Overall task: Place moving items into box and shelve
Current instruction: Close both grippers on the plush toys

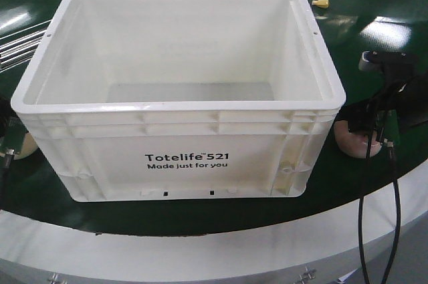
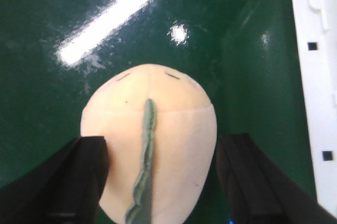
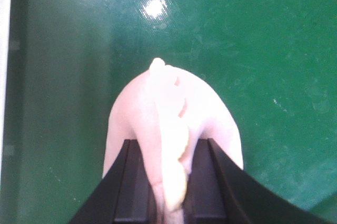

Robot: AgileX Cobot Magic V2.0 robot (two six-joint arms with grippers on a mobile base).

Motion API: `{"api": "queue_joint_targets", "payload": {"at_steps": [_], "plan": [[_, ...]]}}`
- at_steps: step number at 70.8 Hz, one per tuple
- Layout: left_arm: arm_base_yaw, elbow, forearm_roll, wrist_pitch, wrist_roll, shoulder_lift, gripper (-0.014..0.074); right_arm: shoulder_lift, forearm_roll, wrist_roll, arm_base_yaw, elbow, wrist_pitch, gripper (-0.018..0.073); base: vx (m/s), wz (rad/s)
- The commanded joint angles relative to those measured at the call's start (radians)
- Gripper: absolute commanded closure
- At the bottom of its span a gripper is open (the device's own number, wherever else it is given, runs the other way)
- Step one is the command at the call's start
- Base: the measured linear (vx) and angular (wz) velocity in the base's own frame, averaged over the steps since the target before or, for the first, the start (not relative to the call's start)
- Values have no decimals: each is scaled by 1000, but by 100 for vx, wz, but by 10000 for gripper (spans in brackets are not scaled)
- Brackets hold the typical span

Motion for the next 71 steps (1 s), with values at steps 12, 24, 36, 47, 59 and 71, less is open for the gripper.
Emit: {"api": "queue_joint_targets", "payload": {"at_steps": [12,24,36,47,59,71], "plan": [[3,-21,-1,-63,-11,11,73,-26,0,0,0,-25,-15,574,0,0],[3,-21,-2,-43,-11,21,332,-26,0,0,0,-25,-19,574,0,0],[3,-22,-2,-42,-8,21,626,-26,0,0,0,-25,-19,574,0,0],[3,-22,-4,-56,-10,19,624,-26,-1,0,0,-25,-22,574,0,0],[3,-22,-11,-94,-19,-15,624,-28,-1,0,0,-27,-45,574,0,0],[3,-22,-11,-150,-20,-80,624,-30,-1,0,0,-64,-44,574,0,0]]}}
